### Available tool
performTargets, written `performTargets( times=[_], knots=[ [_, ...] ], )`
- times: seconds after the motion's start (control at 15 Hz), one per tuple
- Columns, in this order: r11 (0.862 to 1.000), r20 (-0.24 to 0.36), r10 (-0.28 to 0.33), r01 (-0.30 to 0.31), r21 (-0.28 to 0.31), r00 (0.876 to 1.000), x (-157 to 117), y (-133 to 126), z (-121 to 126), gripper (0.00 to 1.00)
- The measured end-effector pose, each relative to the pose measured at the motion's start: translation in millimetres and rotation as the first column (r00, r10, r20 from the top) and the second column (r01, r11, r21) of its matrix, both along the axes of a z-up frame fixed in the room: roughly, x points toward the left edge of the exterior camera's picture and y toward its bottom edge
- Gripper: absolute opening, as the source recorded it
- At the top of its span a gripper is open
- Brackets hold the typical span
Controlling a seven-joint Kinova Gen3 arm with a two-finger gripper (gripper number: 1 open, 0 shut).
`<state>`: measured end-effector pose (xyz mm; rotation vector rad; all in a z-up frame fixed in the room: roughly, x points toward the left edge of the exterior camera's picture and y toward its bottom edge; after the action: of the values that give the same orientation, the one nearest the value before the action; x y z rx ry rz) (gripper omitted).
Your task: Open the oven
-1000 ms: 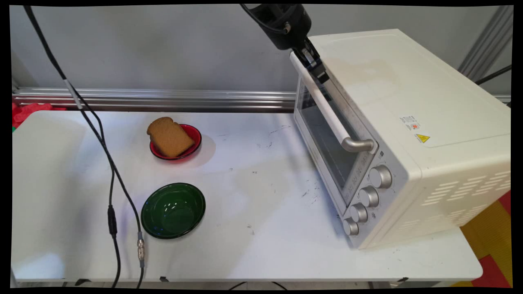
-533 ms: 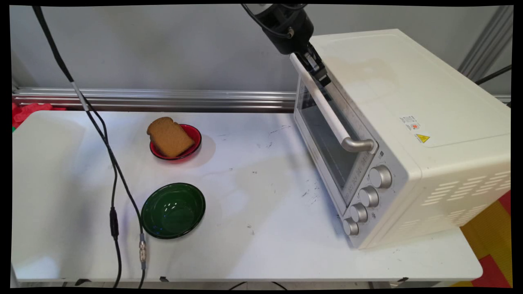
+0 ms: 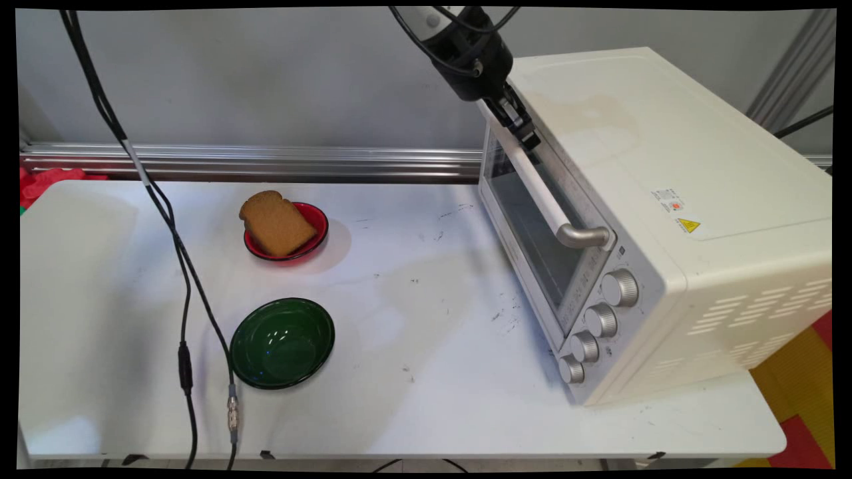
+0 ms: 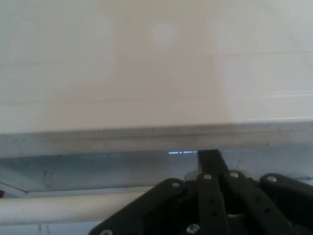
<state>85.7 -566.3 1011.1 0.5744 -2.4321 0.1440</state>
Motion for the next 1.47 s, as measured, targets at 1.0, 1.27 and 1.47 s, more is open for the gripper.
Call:
performTargets(
  times=[1.0,1.27,1.47],
  knots=[
    [0.999,0.051,-0.014,0.012,0.033,0.999,51,10,-40,0.00],
    [0.998,0.056,-0.053,0.051,0.038,0.997,85,20,-56,0.00],
    [0.996,0.049,-0.082,0.081,0.028,0.995,112,28,-75,0.00]
  ],
)
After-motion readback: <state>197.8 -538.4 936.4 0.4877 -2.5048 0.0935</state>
